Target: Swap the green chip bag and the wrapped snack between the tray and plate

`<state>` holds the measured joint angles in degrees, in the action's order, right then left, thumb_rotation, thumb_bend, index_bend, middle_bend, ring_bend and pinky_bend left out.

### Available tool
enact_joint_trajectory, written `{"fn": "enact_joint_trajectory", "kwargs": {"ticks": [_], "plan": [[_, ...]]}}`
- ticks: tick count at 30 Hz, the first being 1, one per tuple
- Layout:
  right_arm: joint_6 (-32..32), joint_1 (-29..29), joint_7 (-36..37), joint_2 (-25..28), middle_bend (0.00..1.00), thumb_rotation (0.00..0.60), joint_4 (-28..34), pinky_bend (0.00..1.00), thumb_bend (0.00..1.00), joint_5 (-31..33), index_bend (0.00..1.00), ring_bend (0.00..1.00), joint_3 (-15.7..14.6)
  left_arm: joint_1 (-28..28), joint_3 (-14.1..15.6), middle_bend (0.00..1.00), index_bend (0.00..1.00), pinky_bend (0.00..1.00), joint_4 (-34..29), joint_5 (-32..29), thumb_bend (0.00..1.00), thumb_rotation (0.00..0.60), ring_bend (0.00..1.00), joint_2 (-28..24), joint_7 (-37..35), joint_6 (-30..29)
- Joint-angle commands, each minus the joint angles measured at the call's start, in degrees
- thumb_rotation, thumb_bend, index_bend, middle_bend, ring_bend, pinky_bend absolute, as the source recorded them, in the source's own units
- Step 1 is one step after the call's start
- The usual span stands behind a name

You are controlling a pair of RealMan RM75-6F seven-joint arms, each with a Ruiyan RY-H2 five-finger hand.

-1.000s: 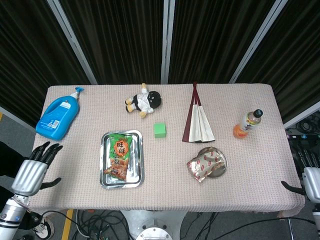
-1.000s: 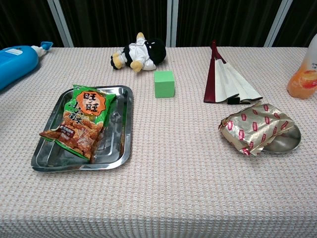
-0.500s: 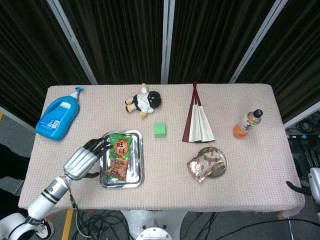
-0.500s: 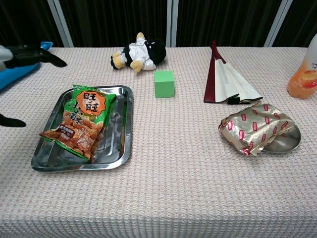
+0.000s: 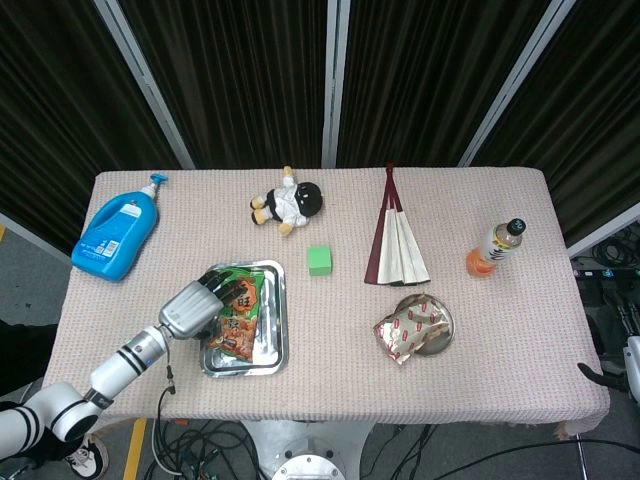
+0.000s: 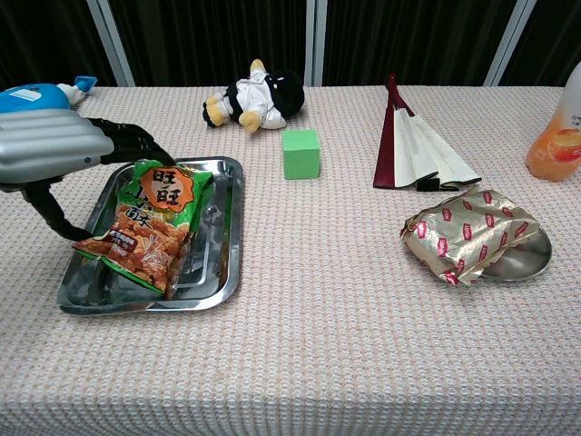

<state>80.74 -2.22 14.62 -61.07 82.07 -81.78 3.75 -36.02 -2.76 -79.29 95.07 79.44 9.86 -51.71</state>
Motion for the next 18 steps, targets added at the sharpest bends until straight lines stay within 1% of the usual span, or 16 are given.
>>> {"fn": "enact_joint_trajectory", "kwargs": {"ticks": [1,7,11,16,18], "plan": [[-0.19,-0.02,0.22,-0.22,0.0,0.6,-0.36,0.0,0.0,0.09,0.0,0.0,-0.01,-0.97,0.89,0.1,0.11,0.15,0.83,0.12,0.1,0.6,0.03,0.42,-0.62,0.79],[-0.47,-0.16,0.52,-0.39,0.0,0.6,-0.74,0.0,0.0,0.09,0.0,0.0,0.06,-2.53,2.17,0.1,0.11,0.15,2.18,1.65,0.1,0.6,0.04,1.47,-1.54,0.26],[-0.62,-0.19,0.46,-0.38,0.0,0.6,-0.69,0.0,0.0,0.14,0.0,0.0,0.07,-4.12,2.85,0.1,0.11,0.15,3.5,2.81,0.1,0.6,0.03,3.04,-1.78,0.5],[-0.98,-0.18,0.36,-0.43,0.0,0.6,-0.67,0.0,0.0,0.36,0.0,0.0,0.0,-5.89,2.98,0.1,0.11,0.16,5.09,3.5,0.11,0.6,0.04,5.19,-2.26,0.53],[-1.09,-0.16,0.37,-0.46,0.0,0.6,-0.71,0.0,0.0,0.42,0.0,0.0,-0.04,-6.63,2.88,0.11,0.12,0.18,5.87,3.25,0.12,0.6,0.04,5.96,-2.52,0.94]]}}
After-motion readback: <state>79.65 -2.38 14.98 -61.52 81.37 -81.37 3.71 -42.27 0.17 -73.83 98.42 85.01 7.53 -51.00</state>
